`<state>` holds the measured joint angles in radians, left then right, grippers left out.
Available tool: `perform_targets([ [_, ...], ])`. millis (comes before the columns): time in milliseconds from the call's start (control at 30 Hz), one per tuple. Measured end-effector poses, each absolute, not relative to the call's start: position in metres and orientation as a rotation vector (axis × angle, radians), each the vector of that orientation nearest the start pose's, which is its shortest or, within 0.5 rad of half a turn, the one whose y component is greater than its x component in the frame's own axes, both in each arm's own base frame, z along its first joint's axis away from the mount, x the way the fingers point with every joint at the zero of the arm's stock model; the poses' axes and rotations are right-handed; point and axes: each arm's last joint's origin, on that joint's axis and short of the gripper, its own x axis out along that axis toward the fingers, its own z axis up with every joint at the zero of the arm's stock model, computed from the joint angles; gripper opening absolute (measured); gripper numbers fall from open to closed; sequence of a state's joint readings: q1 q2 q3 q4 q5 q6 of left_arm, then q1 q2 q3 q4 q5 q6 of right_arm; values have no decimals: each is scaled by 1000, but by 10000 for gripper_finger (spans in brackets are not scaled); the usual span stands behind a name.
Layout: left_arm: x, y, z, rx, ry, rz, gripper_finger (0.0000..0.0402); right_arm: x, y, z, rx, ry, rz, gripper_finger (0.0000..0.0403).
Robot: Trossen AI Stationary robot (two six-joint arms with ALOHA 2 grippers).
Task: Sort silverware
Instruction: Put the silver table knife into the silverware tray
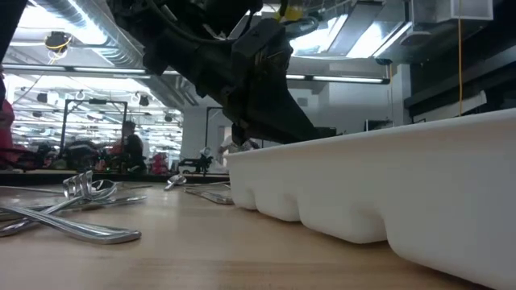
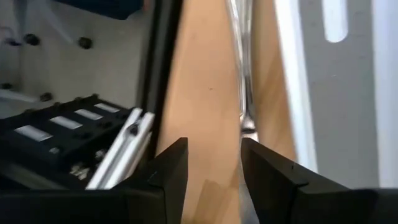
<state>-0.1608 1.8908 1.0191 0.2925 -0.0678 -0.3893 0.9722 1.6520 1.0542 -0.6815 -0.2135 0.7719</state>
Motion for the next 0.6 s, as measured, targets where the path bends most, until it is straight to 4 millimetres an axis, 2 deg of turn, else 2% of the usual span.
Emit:
perform_targets([
  [200,386,-62,163,-424,498,20,85,171,258,173,82,1530,399,152],
  [333,386,-65,173,-434,445,-4,85,172,261,164,71,1545,391,152],
  [600,384,-71,175,-439,449,-18,85,175,263,158,48,1509,348,152],
])
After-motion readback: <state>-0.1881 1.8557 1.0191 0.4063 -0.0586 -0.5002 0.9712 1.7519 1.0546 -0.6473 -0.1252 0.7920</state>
